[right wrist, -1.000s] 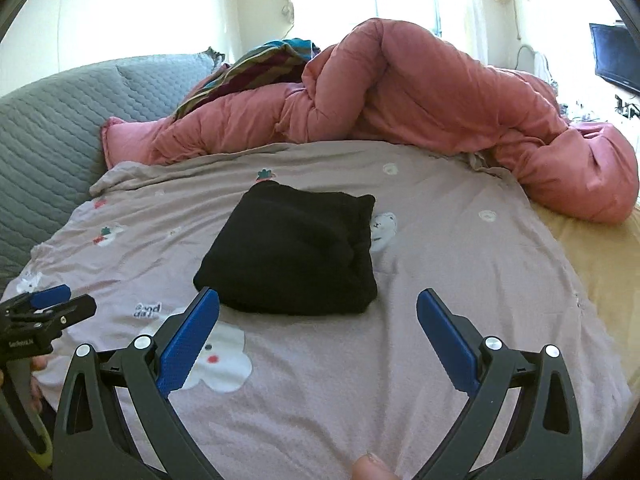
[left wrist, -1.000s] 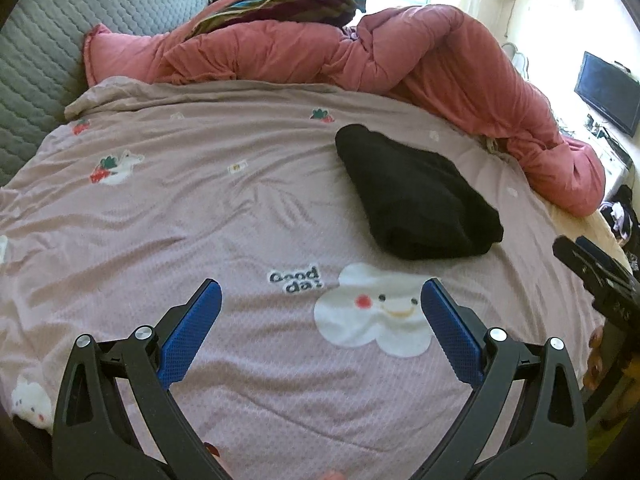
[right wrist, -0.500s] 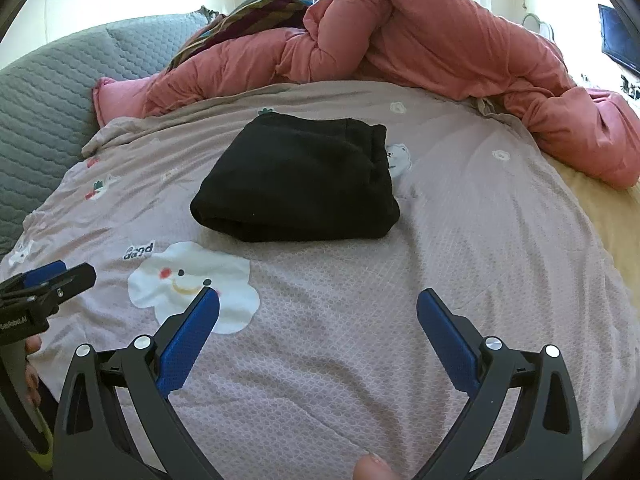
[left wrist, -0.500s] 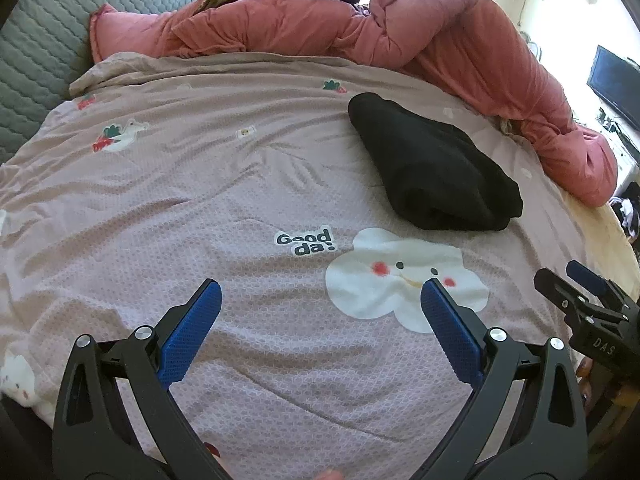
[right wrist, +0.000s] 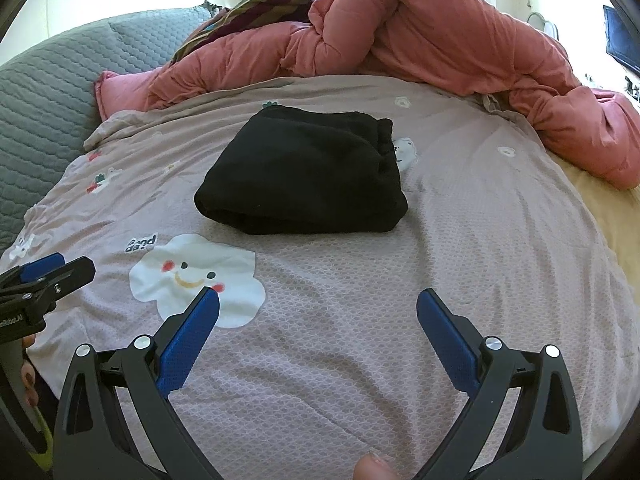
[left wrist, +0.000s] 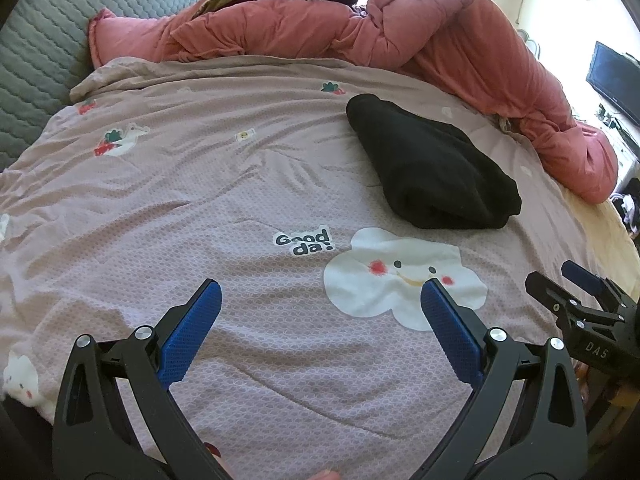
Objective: Fold small clothes
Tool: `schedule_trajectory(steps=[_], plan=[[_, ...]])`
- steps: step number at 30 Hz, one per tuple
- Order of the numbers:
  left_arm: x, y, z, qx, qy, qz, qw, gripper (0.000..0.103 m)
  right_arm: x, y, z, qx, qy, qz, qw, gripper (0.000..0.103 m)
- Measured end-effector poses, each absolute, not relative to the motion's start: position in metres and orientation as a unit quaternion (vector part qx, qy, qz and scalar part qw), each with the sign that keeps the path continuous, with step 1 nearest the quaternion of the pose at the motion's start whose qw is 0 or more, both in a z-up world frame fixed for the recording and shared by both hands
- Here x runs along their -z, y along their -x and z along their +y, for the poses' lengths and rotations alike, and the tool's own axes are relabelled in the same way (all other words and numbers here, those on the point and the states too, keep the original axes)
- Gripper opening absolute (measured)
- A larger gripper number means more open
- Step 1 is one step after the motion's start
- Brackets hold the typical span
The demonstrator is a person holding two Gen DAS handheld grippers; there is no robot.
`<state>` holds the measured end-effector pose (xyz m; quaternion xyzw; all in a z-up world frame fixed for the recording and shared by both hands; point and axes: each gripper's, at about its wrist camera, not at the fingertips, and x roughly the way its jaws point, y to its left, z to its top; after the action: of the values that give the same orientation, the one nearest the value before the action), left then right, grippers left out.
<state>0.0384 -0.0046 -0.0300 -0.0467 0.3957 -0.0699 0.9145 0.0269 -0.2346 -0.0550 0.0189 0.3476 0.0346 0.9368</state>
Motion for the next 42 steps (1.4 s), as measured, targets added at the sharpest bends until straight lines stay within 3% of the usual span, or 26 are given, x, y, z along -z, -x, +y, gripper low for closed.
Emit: schedule_trajectory(steps=[42], plan=[[0.0262,-0.0347,-0.0044,0.053,0.035,0.399,0.915,0.093,0.0525,-0.0229,-0.238,-0.029,-0.024,0.347,0.937,0.098]])
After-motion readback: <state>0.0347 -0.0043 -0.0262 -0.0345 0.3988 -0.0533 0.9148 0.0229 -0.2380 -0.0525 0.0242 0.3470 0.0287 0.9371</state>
